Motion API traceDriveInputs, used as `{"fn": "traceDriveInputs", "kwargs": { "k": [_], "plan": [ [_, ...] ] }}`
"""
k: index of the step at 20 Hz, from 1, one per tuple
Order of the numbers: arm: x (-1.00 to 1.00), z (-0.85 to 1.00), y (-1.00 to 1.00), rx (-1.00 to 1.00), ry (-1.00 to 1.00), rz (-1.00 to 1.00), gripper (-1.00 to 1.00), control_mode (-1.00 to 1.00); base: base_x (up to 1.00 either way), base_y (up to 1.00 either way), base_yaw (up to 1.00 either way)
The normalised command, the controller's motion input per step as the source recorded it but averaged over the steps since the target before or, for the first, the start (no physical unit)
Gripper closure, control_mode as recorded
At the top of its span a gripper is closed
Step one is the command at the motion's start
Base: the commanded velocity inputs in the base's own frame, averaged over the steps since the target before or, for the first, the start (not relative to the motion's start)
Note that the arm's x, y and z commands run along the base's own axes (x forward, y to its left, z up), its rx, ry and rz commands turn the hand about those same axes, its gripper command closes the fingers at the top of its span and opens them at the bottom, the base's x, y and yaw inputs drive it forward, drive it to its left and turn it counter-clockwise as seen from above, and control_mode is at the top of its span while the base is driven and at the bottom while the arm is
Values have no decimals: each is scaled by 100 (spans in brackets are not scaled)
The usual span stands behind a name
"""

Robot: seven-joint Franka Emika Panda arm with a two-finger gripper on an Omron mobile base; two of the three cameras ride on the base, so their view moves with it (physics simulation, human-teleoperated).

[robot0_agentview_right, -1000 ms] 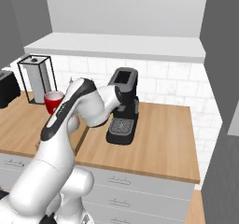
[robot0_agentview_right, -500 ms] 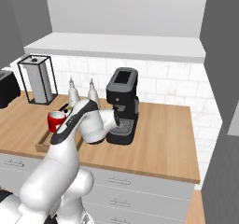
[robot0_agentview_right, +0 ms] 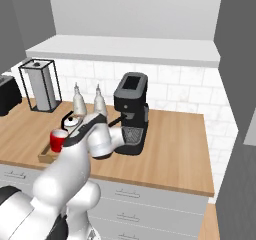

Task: Pick the kettle from the counter and place it on the tray. Then pick the mug from the cabinet and place it on the tray. Then close the cabinet doors.

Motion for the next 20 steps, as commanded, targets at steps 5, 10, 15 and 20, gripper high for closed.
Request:
{"fn": "traceDriveInputs", "kwargs": {
  "k": [5,10,15,20],
  "plan": [
    [10,-9,5,2,-1,2,100,-100,0,0,0],
    [0,-35,30,-8,0,1,100,-100,0,0,0],
    [7,-14,10,-3,0,0,100,-100,0,0,0],
    [16,-5,0,0,-1,-2,100,-100,0,0,0]
  ]
}}
